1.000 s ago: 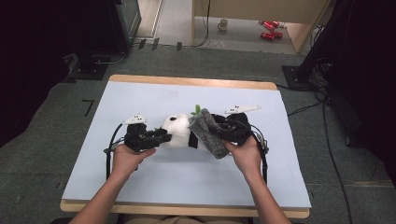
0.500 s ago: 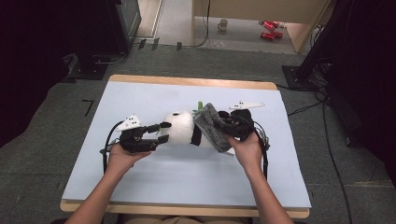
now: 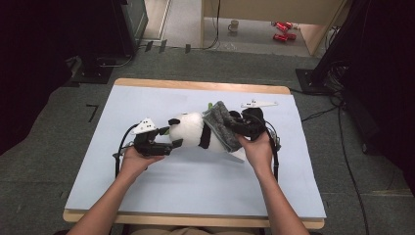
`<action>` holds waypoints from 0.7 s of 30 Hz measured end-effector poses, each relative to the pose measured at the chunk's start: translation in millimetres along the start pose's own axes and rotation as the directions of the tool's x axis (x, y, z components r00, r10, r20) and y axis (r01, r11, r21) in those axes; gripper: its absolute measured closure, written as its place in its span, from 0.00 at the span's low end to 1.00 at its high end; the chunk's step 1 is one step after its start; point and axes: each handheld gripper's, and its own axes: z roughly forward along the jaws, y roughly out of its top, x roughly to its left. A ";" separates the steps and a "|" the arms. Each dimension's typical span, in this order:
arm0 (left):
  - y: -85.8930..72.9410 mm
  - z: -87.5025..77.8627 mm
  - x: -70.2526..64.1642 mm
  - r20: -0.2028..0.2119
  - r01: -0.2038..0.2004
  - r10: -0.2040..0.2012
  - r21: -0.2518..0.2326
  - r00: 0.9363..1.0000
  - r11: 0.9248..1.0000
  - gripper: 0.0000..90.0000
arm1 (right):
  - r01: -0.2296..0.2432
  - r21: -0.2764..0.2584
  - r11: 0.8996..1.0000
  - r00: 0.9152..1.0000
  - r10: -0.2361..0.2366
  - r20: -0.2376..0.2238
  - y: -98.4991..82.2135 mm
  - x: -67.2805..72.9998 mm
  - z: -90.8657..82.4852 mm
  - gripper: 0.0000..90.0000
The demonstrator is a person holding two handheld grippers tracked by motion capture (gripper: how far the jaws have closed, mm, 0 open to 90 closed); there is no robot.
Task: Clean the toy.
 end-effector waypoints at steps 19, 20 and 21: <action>0.1 -0.9 -17.8 -0.018 0.123 -0.122 0.033 0.992 0.992 0.73 | 0.034 -0.058 0.998 0.996 -0.039 -0.085 24.1 43.9 -20.7 0.88; 0.1 -1.5 -19.1 -0.016 0.124 -0.124 0.033 0.992 0.992 0.73 | 0.046 -0.063 0.997 0.994 -0.052 -0.098 25.7 49.2 -21.3 0.88; -0.1 -1.8 -20.8 -0.014 0.129 -0.129 0.033 0.992 0.991 0.73 | 0.054 -0.069 0.996 0.992 -0.061 -0.109 26.9 54.4 -21.5 0.88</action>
